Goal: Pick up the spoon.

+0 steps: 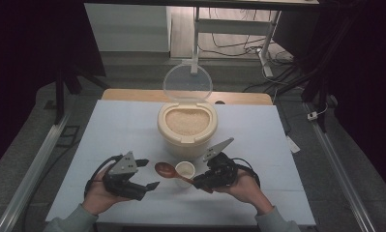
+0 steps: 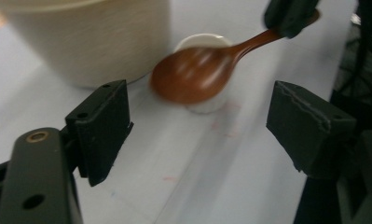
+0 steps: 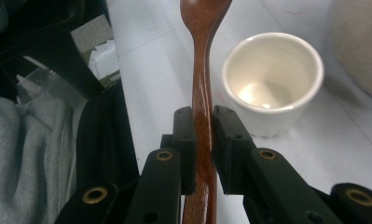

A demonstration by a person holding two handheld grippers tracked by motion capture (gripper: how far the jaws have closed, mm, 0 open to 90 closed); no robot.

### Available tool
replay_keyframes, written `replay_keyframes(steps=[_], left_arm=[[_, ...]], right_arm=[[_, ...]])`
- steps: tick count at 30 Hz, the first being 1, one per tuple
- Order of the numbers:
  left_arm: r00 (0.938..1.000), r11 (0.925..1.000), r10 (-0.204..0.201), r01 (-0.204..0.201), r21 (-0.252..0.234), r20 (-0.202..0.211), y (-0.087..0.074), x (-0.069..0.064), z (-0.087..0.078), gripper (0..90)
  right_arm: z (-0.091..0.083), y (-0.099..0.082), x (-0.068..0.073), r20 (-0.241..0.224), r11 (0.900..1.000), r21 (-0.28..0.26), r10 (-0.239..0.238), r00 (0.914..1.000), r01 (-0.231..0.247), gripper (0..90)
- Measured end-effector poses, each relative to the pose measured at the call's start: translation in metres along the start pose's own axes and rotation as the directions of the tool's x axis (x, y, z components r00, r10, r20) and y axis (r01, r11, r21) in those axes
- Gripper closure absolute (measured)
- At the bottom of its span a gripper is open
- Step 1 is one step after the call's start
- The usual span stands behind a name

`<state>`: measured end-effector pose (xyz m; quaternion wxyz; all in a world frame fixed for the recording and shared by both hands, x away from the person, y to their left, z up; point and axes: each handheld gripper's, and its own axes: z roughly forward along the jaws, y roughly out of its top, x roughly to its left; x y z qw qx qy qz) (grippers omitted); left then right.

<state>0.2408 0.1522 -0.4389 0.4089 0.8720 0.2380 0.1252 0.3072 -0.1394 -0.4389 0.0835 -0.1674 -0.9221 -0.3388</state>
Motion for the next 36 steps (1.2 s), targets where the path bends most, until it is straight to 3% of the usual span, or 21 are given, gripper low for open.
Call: replay_keyframes(steps=[3, 8, 15, 21, 22, 23, 24, 26, 27, 30, 32, 36], left_arm=[[0.9984, 0.9978, 0.054, -0.055, 0.038, 0.018, 0.011, -0.004, 0.008, 26.3], [0.9895, 0.9851, 0.128, -0.134, 0.108, 0.068, 0.028, -0.007, 0.025, 33.3], [0.9729, 0.9554, 0.193, -0.216, 0.201, 0.127, 0.035, -0.008, 0.049, 43.0], [0.9537, 0.9344, 0.239, -0.277, 0.224, 0.182, 0.035, -0.012, 0.056, 54.8], [0.9498, 0.9297, 0.247, -0.288, 0.229, 0.192, 0.034, -0.014, 0.058, 59.7], [0.9425, 0.9157, 0.275, -0.317, 0.247, 0.189, 0.032, -0.019, 0.063, 64.3], [0.9385, 0.9079, 0.286, -0.33, 0.259, 0.194, 0.031, -0.022, 0.066, 66.4], [0.9323, 0.8954, 0.286, -0.342, 0.285, 0.221, 0.028, -0.027, 0.073, 69.0], [0.9306, 0.8935, 0.283, -0.344, 0.289, 0.232, 0.028, -0.027, 0.074, 71.6], [0.9306, 0.9012, 0.277, -0.338, 0.272, 0.24, 0.027, -0.024, 0.072, 75.8], [0.9256, 0.9001, 0.277, -0.344, 0.267, 0.258, 0.027, -0.025, 0.071, 77.0], [0.9259, 0.9026, 0.256, -0.332, 0.275, 0.278, 0.027, -0.025, 0.071, 82.2]], right_arm=[[0.004, 0.003, 0.001, -0.013, 0.9999, 0.008, -0.01, 0.9999, 0.011, 79.6], [0.01, 0.006, 0.002, -0.025, 0.9996, 0.018, -0.022, 0.9995, 0.022, 79.7], [0.013, 0.009, 0.004, -0.044, 0.9993, 0.022, -0.03, 0.9986, 0.031, 79.8], [0.013, 0.011, 0.006, -0.062, 0.9994, 0.0, -0.036, 0.9974, 0.036, 85.6], [0.014, 0.011, 0.006, -0.065, 0.9992, 0.005, -0.039, 0.9971, 0.039, 85.6], [0.018, 0.01, 0.005, -0.097, 0.9997, -0.002, -0.024, 0.995, 0.024, 85.6], [0.019, 0.01, 0.006, -0.113, 0.9998, -0.006, -0.018, 0.9934, 0.017, 85.6], [0.021, 0.011, 0.007, -0.122, 0.9998, 0.002, -0.021, 0.9923, 0.022, 85.6], [0.022, 0.012, 0.009, -0.121, 0.9997, 0.001, -0.025, 0.9924, 0.025, 85.6], [0.021, 0.013, 0.009, -0.119, 0.9994, -0.005, -0.034, 0.9923, 0.034, 85.6], [0.019, 0.013, 0.009, -0.13, 0.9996, -0.015, -0.024, 0.9913, 0.022, 85.5], [0.018, 0.014, 0.009, -0.13, 0.9985, -0.049, -0.03, 0.9911, 0.023, 83.4]])
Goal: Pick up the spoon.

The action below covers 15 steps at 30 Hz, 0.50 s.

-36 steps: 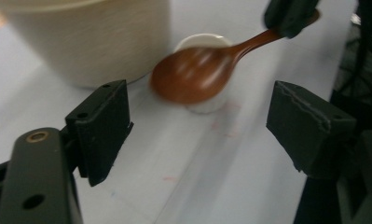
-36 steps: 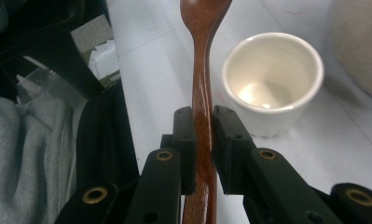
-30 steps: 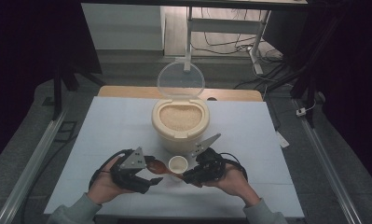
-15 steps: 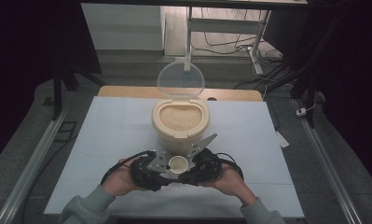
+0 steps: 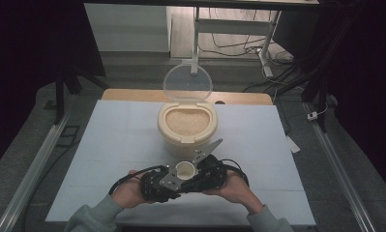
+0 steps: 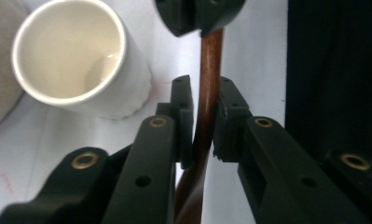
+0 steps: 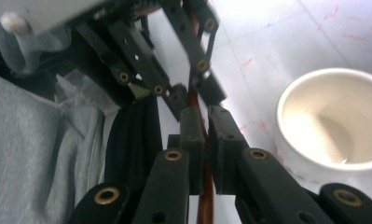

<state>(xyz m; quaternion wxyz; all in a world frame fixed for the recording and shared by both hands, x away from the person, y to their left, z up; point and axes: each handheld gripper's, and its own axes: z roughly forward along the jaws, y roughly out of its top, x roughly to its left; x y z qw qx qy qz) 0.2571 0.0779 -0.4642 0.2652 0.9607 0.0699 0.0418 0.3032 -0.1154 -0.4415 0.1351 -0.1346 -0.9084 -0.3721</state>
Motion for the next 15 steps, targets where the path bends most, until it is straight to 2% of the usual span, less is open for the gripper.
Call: replay_keyframes(steps=[1, 2, 4, 5, 6, 7, 8, 9, 10, 11, 12, 15], left_arm=[[0.9999, 0.9999, -0.011, 0.011, 0.002, 0.001, 0.0, 0.001, -0.001, 82.2], [0.9996, 0.9996, -0.028, 0.028, -0.004, -0.01, -0.002, 0.003, -0.002, 82.4], [0.9986, 0.9983, -0.053, 0.053, -0.023, -0.004, -0.005, 0.007, -0.005, 82.5], [0.998, 0.9975, -0.064, 0.064, -0.032, -0.003, -0.007, 0.01, -0.008, 82.6], [0.9974, 0.9964, -0.072, 0.071, -0.046, -0.002, -0.01, 0.012, -0.01, 82.6], [0.9974, 0.9964, -0.072, 0.071, -0.046, -0.002, -0.01, 0.012, -0.01, 82.7], [0.9971, 0.9959, -0.076, 0.075, -0.051, -0.004, -0.011, 0.012, -0.011, 82.7], [0.9961, 0.9939, -0.089, 0.088, -0.066, -0.005, -0.013, 0.013, -0.014, 82.7], [0.9961, 0.9939, -0.089, 0.088, -0.066, -0.005, -0.013, 0.013, -0.014, 82.7], [0.9953, 0.9923, -0.096, 0.096, -0.079, -0.004, -0.014, 0.014, -0.016, 82.7], [0.9947, 0.9911, -0.102, 0.102, -0.086, -0.004, -0.015, 0.015, -0.017, 82.7], [0.9928, 0.9873, -0.119, 0.117, -0.108, -0.014, -0.017, 0.016, -0.02, 82.7]], right_arm=[[-0.001, 0.001, 0.0, 0.008, 0.9999, -0.016, 0.004, 1.0, -0.004, 82.7], [-0.005, 0.001, 0.001, 0.034, 0.9985, -0.055, 0.009, 0.9994, -0.007, 75.8], [-0.006, 0.001, 0.0, 0.043, 0.9973, -0.073, 0.007, 0.999, -0.004, 73.5], [-0.013, -0.001, 0.0, 0.071, 0.9894, -0.145, 0.011, 0.9974, -0.001, 66.8], [-0.016, -0.002, 0.0, 0.081, 0.9846, -0.175, 0.014, 0.9966, 0.001, 64.6], [-0.016, -0.002, 0.0, 0.081, 0.9846, -0.175, 0.014, 0.9966, 0.001, 64.6], [-0.024, -0.005, 0.001, 0.116, 0.9689, -0.247, 0.021, 0.993, 0.008, 62.1], [-0.027, -0.006, 0.002, 0.136, 0.9621, -0.272, 0.024, 0.9905, 0.014, 60.0], [-0.027, -0.006, 0.002, 0.136, 0.9621, -0.272, 0.024, 0.9905, 0.014, 60.0], [-0.029, -0.008, 0.004, 0.167, 0.9545, -0.297, 0.03, 0.9854, 0.022, 58.4], [-0.032, -0.012, 0.005, 0.191, 0.9423, -0.334, 0.039, 0.9808, 0.028, 56.4], [-0.036, -0.02, 0.008, 0.224, 0.9192, -0.392, 0.054, 0.9731, 0.039, 51.8]])
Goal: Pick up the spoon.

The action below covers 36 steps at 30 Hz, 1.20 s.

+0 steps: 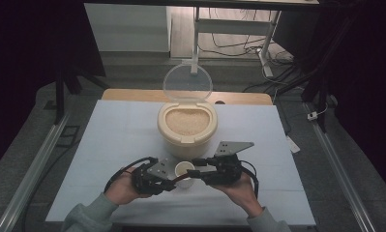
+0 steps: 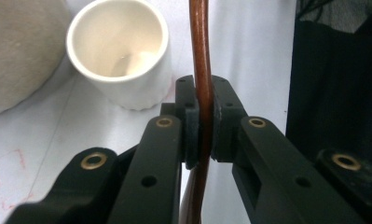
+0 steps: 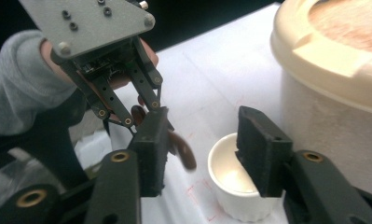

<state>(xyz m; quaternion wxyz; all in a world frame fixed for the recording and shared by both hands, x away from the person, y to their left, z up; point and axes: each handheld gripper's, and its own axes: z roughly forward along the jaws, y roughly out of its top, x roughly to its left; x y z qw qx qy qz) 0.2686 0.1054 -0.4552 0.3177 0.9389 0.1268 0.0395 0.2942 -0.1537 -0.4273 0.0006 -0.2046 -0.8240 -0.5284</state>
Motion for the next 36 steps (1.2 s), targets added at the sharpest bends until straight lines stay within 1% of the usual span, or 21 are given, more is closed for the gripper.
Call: replay_keyframes(steps=[3, 4, 8, 11, 12, 13, 16, 17, 18, 19, 20, 21, 22, 23, 26, 27, 28, 29, 33, 35, 36], left_arm=[[0.9999, 0.9995, -0.016, 0.016, -0.028, -0.005, 0.0, 0.001, -0.004, 82.6], [0.9998, 0.9993, -0.017, 0.017, -0.034, -0.007, 0.0, 0.001, -0.004, 82.7], [0.9994, 0.9982, -0.028, 0.027, -0.053, -0.02, 0.0, 0.002, -0.006, 82.6], [0.9992, 0.9972, -0.034, 0.032, -0.068, -0.021, 0.001, 0.001, -0.006, 82.7], [0.9991, 0.9968, -0.036, 0.034, -0.072, -0.021, 0.002, 0.001, -0.006, 82.7], [0.9992, 0.9966, -0.035, 0.034, -0.075, -0.019, 0.002, 0.001, -0.006, 82.7], [0.9993, 0.9962, -0.033, 0.032, -0.081, -0.016, 0.004, 0.0, -0.005, 82.7], [0.9994, 0.9963, -0.031, 0.03, -0.081, -0.015, 0.004, 0.0, -0.004, 82.6], [0.9994, 0.9962, -0.031, 0.03, -0.081, -0.012, 0.004, -0.001, -0.004, 82.6], [0.9995, 0.9962, -0.03, 0.029, -0.082, -0.01, 0.005, -0.001, -0.004, 82.6], [0.9996, 0.9965, -0.025, 0.025, -0.08, -0.009, 0.005, -0.001, -0.003, 82.6], [0.9997, 0.9964, -0.025, 0.024, -0.082, -0.005, 0.006, -0.001, -0.003, 82.6], [0.9997, 0.9963, -0.024, 0.024, -0.083, -0.001, 0.006, -0.001, -0.003, 82.6], [0.9996, 0.9962, -0.028, 0.027, -0.083, -0.003, 0.006, -0.001, -0.002, 82.6], [0.9997, 0.9964, -0.024, 0.024, -0.081, 0.002, 0.005, 0.0, -0.002, 82.5], [0.9997, 0.9964, -0.024, 0.024, -0.081, 0.002, 0.005, 0.0, -0.002, 82.4], [0.9997, 0.9961, -0.026, 0.026, -0.084, 0.002, 0.005, 0.0, -0.002, 82.1], [0.9997, 0.9961, -0.024, 0.024, -0.084, 0.003, 0.005, 0.0, -0.002, 82.1], [0.9996, 0.9947, -0.028, 0.029, -0.099, 0.009, 0.005, 0.0, -0.003, 81.0], [0.9995, 0.9938, -0.031, 0.032, -0.107, 0.009, 0.005, 0.0, -0.004, 80.8], [0.9995, 0.9934, -0.031, 0.032, -0.111, 0.005, 0.005, 0.0, -0.004, 80.8]], right_arm=[[-0.003, -0.005, 0.003, 0.014, 0.9993, -0.037, -0.002, 0.9999, 0.003, 49.4], [-0.004, -0.008, 0.004, 0.026, 0.9987, -0.052, 0.0, 0.9997, 0.002, 49.2], [-0.004, -0.015, 0.004, 0.039, 0.9971, -0.076, 0.014, 0.9991, -0.011, 48.4], [-0.001, -0.019, 0.004, 0.039, 0.9968, -0.076, 0.025, 0.9989, -0.022, 46.9], [0.002, -0.021, 0.004, 0.034, 0.9953, -0.092, 0.034, 0.9988, -0.031, 47.0], [0.002, -0.021, 0.004, 0.034, 0.9953, -0.092, 0.034, 0.9988, -0.031, 47.0], [0.006, -0.023, 0.004, 0.034, 0.9927, -0.113, 0.045, 0.9984, -0.041, 49.9], [0.009, -0.023, 0.005, 0.012, 0.9899, -0.13, 0.059, 0.9982, -0.057, 53.7], [0.009, -0.023, 0.005, 0.012, 0.9899, -0.13, 0.059, 0.9982, -0.057, 53.7], [0.01, -0.023, 0.006, 0.008, 0.9888, -0.137, 0.061, 0.9981, -0.059, 56.5], [0.013, -0.023, 0.007, 0.0, 0.987, -0.149, 0.062, 0.9981, -0.061, 62.8], [0.014, -0.023, 0.008, -0.009, 0.9857, -0.156, 0.064, 0.9979, -0.065, 65.7], [0.014, -0.023, 0.008, -0.009, 0.9857, -0.156, 0.064, 0.9979, -0.065, 65.7], [0.016, -0.023, 0.009, -0.032, 0.9834, -0.168, 0.064, 0.9974, -0.069, 71.8], [0.017, -0.023, 0.009, -0.04, 0.9818, -0.177, 0.062, 0.9973, -0.068, 73.8], [0.017, -0.023, 0.008, -0.053, 0.9804, -0.181, 0.069, 0.9962, -0.077, 75.3], [0.017, -0.024, 0.006, -0.082, 0.9766, -0.192, 0.082, 0.9933, -0.096, 78.1], [0.017, -0.024, 0.006, -0.082, 0.9766, -0.192, 0.082, 0.9933, -0.096, 78.1], [0.016, -0.025, 0.003, -0.133, 0.9691, -0.21, 0.102, 0.9859, -0.129, 82.7], [0.016, -0.025, 0.003, -0.136, 0.968, -0.214, 0.103, 0.9853, -0.131, 83.0], [0.016, -0.025, 0.003, -0.142, 0.9658, -0.221, 0.105, 0.9842, -0.135, 83.2]])
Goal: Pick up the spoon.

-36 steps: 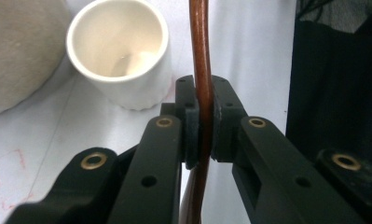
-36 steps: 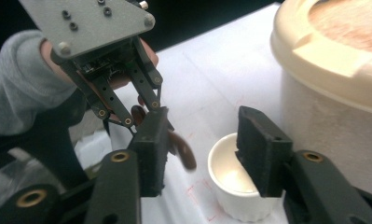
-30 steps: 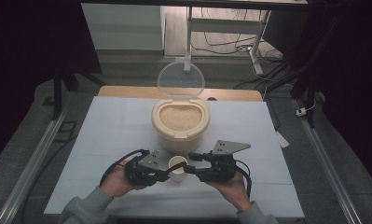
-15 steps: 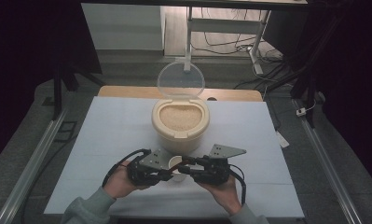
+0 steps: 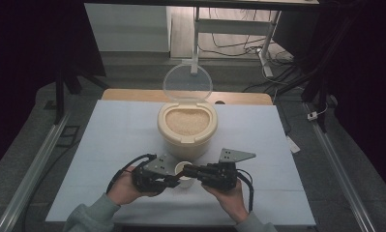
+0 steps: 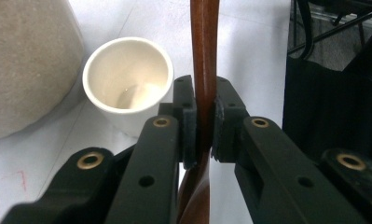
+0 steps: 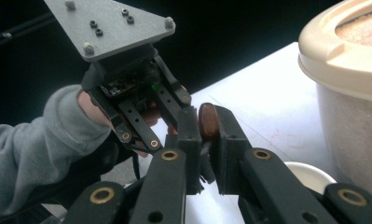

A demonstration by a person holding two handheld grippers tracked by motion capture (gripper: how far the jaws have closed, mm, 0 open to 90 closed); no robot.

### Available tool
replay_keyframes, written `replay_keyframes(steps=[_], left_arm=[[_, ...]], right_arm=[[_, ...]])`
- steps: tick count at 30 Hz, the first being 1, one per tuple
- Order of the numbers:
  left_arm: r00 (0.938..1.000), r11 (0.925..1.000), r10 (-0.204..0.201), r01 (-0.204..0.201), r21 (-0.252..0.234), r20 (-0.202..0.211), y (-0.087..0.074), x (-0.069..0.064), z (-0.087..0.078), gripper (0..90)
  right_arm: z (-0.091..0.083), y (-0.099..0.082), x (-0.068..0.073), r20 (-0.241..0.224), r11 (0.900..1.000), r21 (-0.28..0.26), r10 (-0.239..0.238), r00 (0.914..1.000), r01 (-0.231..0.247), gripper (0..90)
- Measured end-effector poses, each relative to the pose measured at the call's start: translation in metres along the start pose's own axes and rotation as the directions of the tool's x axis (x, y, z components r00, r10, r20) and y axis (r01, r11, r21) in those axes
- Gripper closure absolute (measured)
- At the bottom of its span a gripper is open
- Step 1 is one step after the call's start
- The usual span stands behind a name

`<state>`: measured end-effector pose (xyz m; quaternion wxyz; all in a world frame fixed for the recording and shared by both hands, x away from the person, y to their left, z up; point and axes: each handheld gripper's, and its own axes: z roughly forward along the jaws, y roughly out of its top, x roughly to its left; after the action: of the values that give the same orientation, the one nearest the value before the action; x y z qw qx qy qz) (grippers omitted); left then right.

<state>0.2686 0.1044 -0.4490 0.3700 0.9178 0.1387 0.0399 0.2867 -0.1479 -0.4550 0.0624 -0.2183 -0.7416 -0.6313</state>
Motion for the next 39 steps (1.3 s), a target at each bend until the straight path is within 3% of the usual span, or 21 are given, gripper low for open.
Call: replay_keyframes(steps=[4, 5, 6, 8, 10, 11, 12, 17, 19, 25, 29, 33, 37, 39], left_arm=[[0.9993, 0.9991, -0.029, 0.028, -0.032, -0.023, -0.001, 0.0, -0.003, 77.9], [0.9987, 0.9985, -0.038, 0.036, -0.04, -0.033, -0.002, 0.0, -0.003, 67.3], [0.9979, 0.9976, -0.049, 0.047, -0.051, -0.043, -0.003, 0.0, -0.004, 67.3], [0.9951, 0.9946, -0.071, 0.065, -0.081, -0.068, -0.007, 0.0, -0.007, 55.0], [0.9899, 0.989, -0.105, 0.094, -0.114, -0.095, -0.012, 0.0, -0.012, 50.7], [0.982, 0.9807, -0.145, 0.126, -0.149, -0.121, -0.019, -0.001, -0.018, 44.4], [0.982, 0.9807, -0.145, 0.126, -0.149, -0.121, -0.019, -0.001, -0.018, 42.4], [0.9551, 0.9519, -0.24, 0.196, -0.236, -0.174, -0.042, -0.003, -0.035, 35.8], [0.9444, 0.9447, -0.263, 0.211, -0.251, -0.197, -0.051, -0.004, -0.039, 33.5], [0.9106, 0.9268, -0.338, 0.279, -0.252, -0.237, -0.085, 0.0, -0.045, 31.3], [0.88, 0.9084, -0.393, 0.326, -0.262, -0.267, -0.107, 0.002, -0.047, 30.5], [0.8551, 0.8928, -0.433, 0.362, -0.268, -0.286, -0.123, 0.005, -0.049, 28.6], [0.8387, 0.8814, -0.459, 0.388, -0.27, -0.293, -0.134, 0.007, -0.05, 28.0], [0.8348, 0.8809, -0.461, 0.389, -0.27, -0.301, -0.136, 0.009, -0.051, 27.8]], right_arm=[[0.0, 0.002, 0.002, 0.01, 0.9998, -0.018, -0.012, 0.9999, 0.012, 83.4], [-0.001, 0.003, 0.003, 0.025, 0.9993, -0.03, -0.023, 0.9994, 0.023, 83.4], [-0.001, 0.003, 0.003, 0.025, 0.9993, -0.03, -0.023, 0.9994, 0.023, 83.4], [-0.006, 0.007, 0.003, 0.041, 0.9978, -0.06, -0.026, 0.9988, 0.028, 83.4], [-0.009, 0.009, 0.003, 0.052, 0.997, -0.07, -0.029, 0.9982, 0.033, 83.4], [-0.015, 0.012, 0.002, 0.07, 0.9952, -0.091, -0.029, 0.9971, 0.036, 83.4], [-0.015, 0.012, 0.002, 0.07, 0.9952, -0.091, -0.029, 0.9971, 0.036, 83.4], [-0.028, 0.017, -0.001, 0.104, 0.9901, -0.136, -0.021, 0.9944, 0.035, 83.4], [-0.036, 0.02, -0.003, 0.123, 0.9868, -0.156, -0.023, 0.9921, 0.043, 83.4], [-0.049, 0.027, -0.006, 0.161, 0.9808, -0.189, -0.018, 0.9868, 0.048, 83.4], [-0.056, 0.03, -0.007, 0.181, 0.978, -0.202, -0.013, 0.9834, 0.05, 83.4], [-0.066, 0.033, -0.01, 0.205, 0.973, -0.224, -0.009, 0.9787, 0.056, 83.4], [-0.071, 0.035, -0.011, 0.218, 0.9711, -0.231, -0.008, 0.9759, 0.06, 83.4], [-0.074, 0.036, -0.012, 0.225, 0.9692, -0.239, -0.003, 0.9743, 0.058, 83.4]])
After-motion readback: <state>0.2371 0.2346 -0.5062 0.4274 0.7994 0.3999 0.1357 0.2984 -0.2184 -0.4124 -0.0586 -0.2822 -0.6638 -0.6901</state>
